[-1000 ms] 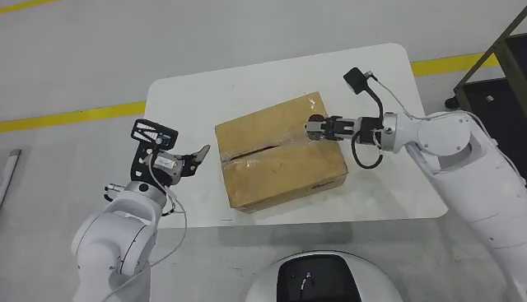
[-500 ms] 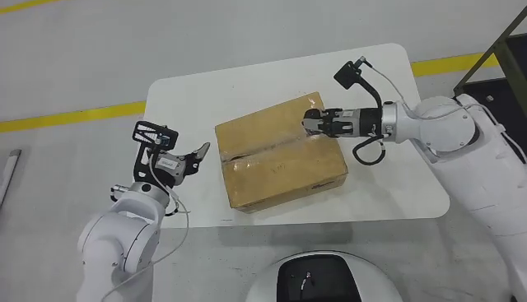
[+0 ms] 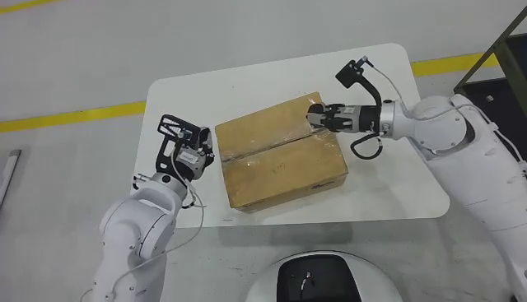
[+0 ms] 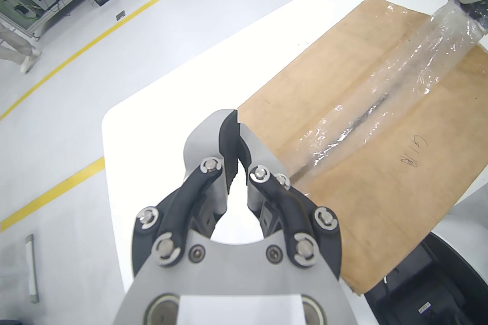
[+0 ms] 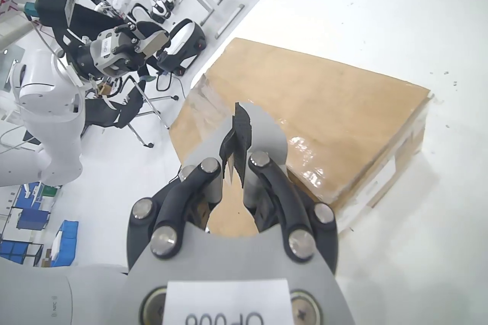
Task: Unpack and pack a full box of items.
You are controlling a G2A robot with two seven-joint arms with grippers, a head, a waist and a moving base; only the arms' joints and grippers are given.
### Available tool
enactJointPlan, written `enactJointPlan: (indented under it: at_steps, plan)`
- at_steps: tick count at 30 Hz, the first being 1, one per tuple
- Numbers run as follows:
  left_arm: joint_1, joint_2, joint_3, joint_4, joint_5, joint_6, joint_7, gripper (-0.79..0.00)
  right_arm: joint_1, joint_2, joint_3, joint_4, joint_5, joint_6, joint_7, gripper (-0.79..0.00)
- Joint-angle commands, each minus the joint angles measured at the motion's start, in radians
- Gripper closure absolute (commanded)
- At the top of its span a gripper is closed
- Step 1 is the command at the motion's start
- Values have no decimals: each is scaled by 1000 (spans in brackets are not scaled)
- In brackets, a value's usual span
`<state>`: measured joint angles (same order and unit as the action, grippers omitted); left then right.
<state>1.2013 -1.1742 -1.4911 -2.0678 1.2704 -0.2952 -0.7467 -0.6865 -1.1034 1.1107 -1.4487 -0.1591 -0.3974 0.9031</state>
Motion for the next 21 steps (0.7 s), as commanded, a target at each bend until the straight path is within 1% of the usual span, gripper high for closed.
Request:
enactJointPlan:
  at_steps: [1, 7, 12, 18, 21]
  plan:
    - [-6, 0, 12, 10, 0, -2, 1, 0, 0, 0, -2, 9, -2, -5, -2, 0]
    - [-22, 1, 40, 38, -6, -15, -8, 0, 3, 0, -4, 16, 8, -12, -3, 0]
    - [-35, 2, 47, 46, -6, -14, -8, 0, 0, 5, 26, -18, 96, 5, 18, 0]
    - [-40, 4, 46, 53, -8, -7, -5, 0, 4, 13, 38, -61, 133, -2, 99, 0]
    - [-41, 5, 49, 53, -12, -10, -3, 0, 8, 15, 26, -65, 88, -13, 123, 0]
